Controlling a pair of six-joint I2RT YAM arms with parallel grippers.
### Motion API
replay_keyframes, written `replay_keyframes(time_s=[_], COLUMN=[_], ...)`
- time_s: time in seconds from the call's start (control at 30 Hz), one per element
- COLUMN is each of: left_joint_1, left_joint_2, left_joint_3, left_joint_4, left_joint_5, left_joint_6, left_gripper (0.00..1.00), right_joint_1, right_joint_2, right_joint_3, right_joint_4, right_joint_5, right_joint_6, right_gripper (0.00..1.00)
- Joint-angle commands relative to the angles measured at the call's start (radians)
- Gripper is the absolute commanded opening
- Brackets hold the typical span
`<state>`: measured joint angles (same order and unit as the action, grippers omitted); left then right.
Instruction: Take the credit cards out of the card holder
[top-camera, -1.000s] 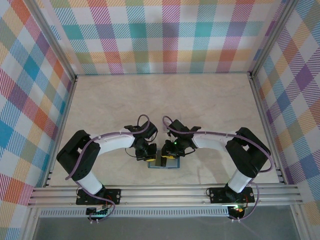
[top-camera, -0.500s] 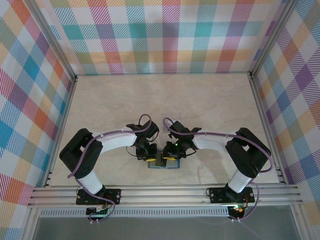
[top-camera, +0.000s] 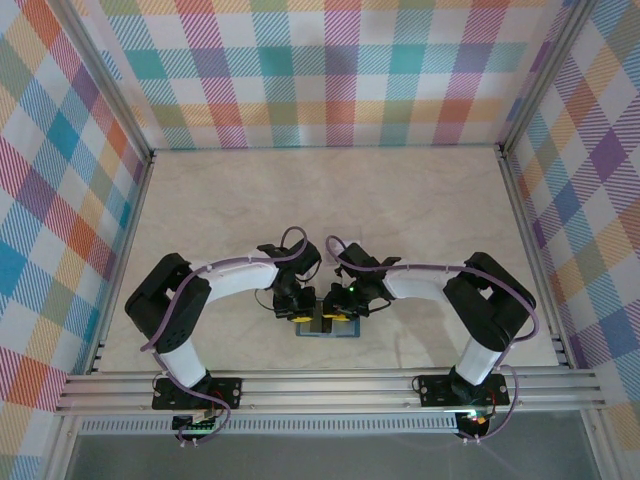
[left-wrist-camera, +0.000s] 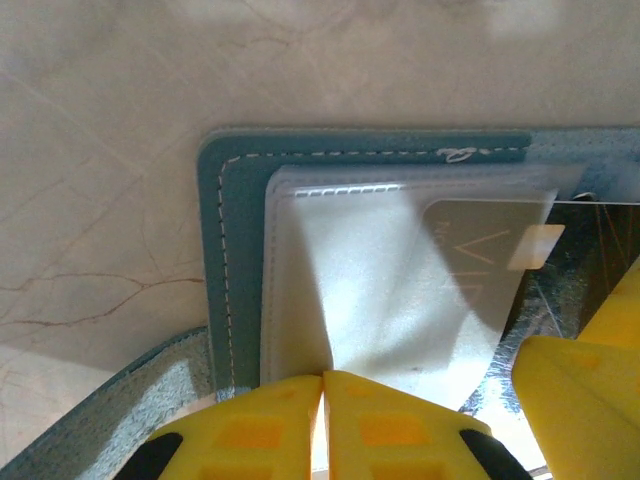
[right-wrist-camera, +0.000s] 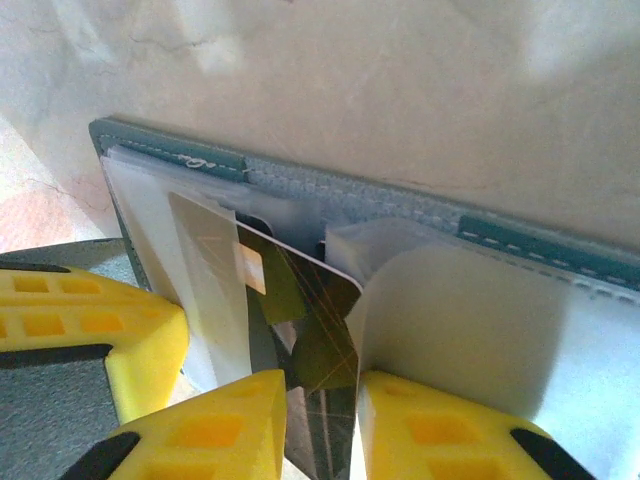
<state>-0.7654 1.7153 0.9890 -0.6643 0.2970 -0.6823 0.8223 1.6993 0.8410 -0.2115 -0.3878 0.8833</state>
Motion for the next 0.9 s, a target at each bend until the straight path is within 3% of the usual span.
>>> replay_keyframes(time_s=[0.0,0.3,0.87], left_joint_1=[-0.013,-0.015,-0.016], left_joint_2=[0.063,0.062,0.031], left_joint_3=[-0.035,-0.035,-0.061], left_joint_4=[-0.080,-0.080,-0.054], left_joint_5=[-0.088,-0.093,-0.088], left_joint_6=[0.018,0.020,0.010], left_gripper=[0.12,0.12,0.11], right_joint_1=[0.003,0.003,0.005], right_joint_2=[0.004,-0.058,-0.102], right_joint_3=[-0.032,-0.040,0.089], right_joint_4=[0.088,0.092,-0.336], right_joint_5=[-0.037,-0.035,0.165], right_joint_6=[0.025,0.024,-0.079], right_gripper=[0.25,0.13,0.03])
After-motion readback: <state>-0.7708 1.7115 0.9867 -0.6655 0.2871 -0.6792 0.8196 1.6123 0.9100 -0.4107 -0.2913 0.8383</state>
